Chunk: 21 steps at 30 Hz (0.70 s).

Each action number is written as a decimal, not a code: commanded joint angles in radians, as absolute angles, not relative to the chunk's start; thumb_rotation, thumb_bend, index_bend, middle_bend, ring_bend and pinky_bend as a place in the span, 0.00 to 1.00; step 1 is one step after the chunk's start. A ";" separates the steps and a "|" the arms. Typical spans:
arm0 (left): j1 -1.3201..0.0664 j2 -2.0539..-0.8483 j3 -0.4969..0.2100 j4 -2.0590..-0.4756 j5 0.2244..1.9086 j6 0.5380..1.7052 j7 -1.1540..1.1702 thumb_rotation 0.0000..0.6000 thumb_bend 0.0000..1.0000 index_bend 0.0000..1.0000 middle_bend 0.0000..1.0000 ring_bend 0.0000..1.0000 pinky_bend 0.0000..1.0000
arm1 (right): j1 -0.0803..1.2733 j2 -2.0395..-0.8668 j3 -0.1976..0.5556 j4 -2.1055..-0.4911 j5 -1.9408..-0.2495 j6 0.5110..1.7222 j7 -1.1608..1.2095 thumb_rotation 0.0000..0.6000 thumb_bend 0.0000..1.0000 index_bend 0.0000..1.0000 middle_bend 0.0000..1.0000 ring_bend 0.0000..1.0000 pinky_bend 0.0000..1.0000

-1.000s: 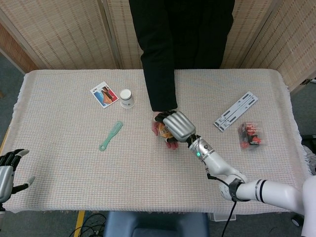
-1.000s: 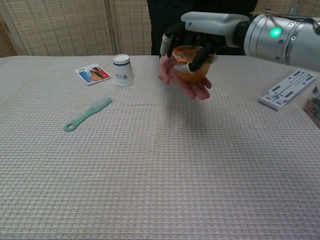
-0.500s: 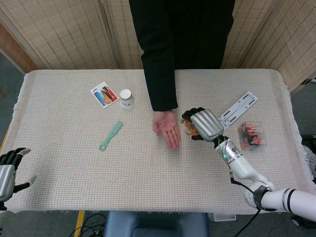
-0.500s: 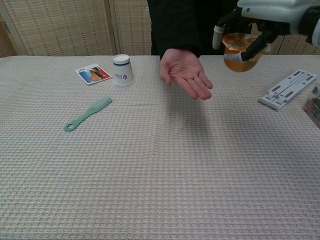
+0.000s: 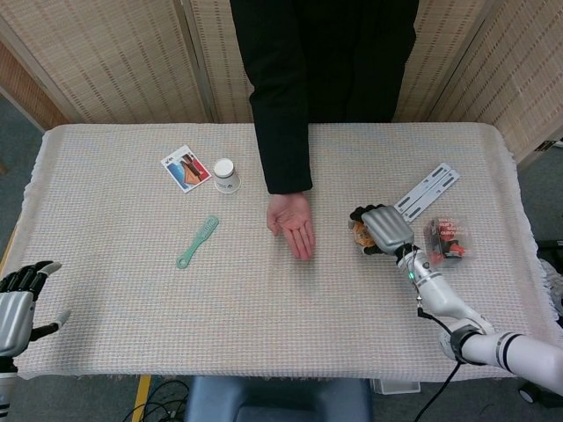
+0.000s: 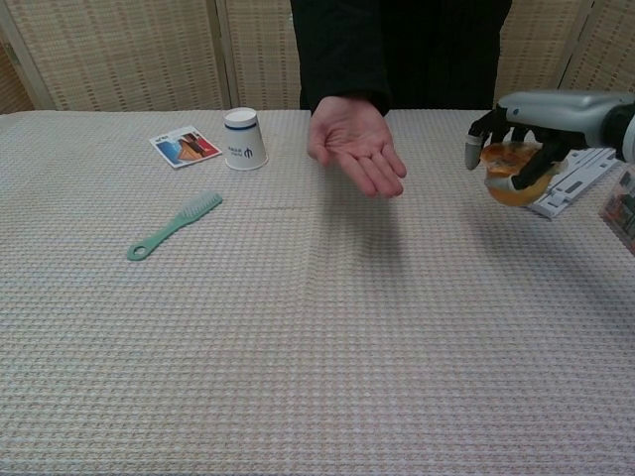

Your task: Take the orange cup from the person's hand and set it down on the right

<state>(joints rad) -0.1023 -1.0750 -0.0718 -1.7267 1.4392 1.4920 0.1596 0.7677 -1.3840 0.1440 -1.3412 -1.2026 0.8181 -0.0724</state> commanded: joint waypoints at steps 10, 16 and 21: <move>-0.105 -1.074 -0.073 -1.728 1.431 1.482 0.168 1.00 0.22 0.23 0.23 0.20 0.24 | 0.790 -1.510 0.130 -1.186 -1.243 0.763 0.012 1.00 0.50 0.07 0.16 0.13 0.30; -0.110 -1.077 -0.074 -1.729 1.432 1.479 0.172 1.00 0.22 0.23 0.23 0.20 0.24 | 0.773 -1.463 0.122 -1.238 -1.256 0.771 0.017 1.00 0.34 0.00 0.00 0.00 0.01; -0.114 -1.076 -0.078 -1.731 1.433 1.477 0.173 1.00 0.22 0.23 0.23 0.20 0.24 | 0.728 -1.378 0.120 -1.338 -1.276 0.849 0.004 1.00 0.30 0.00 0.00 0.00 0.00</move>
